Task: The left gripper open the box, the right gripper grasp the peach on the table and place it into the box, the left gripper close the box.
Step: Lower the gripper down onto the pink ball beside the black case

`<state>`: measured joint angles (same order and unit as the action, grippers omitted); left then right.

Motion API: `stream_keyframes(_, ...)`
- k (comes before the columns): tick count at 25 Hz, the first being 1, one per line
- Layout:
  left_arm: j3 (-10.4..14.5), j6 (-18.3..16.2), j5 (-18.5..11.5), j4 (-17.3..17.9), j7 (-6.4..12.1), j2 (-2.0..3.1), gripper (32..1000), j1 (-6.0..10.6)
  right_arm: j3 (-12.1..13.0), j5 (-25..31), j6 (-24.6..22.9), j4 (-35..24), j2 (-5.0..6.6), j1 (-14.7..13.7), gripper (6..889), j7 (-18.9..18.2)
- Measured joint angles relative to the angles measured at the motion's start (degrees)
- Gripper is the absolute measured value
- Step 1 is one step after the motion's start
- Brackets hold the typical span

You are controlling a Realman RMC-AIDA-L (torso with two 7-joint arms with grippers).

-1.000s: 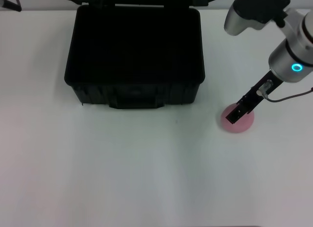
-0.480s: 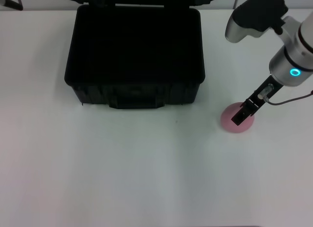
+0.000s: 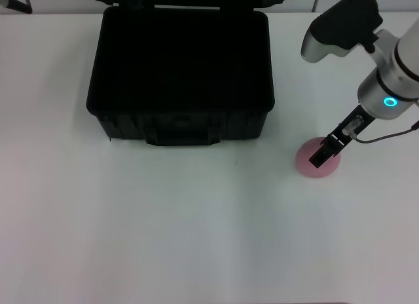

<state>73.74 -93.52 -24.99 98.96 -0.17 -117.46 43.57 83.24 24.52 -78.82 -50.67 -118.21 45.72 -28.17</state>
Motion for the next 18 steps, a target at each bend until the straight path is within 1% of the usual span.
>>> stream_keyframes(9,0.0,0.0,0.0,0.0,-0.04,-0.04,380,0.14,0.0,0.4,3.6,4.2,-0.13,0.5,801,-0.4)
stream_keyframes(18,0.0,0.0,0.0,-0.1,-0.09,-0.05,381,0.43,0.0,0.7,5.9,7.6,-0.23,1.1,802,-0.7)
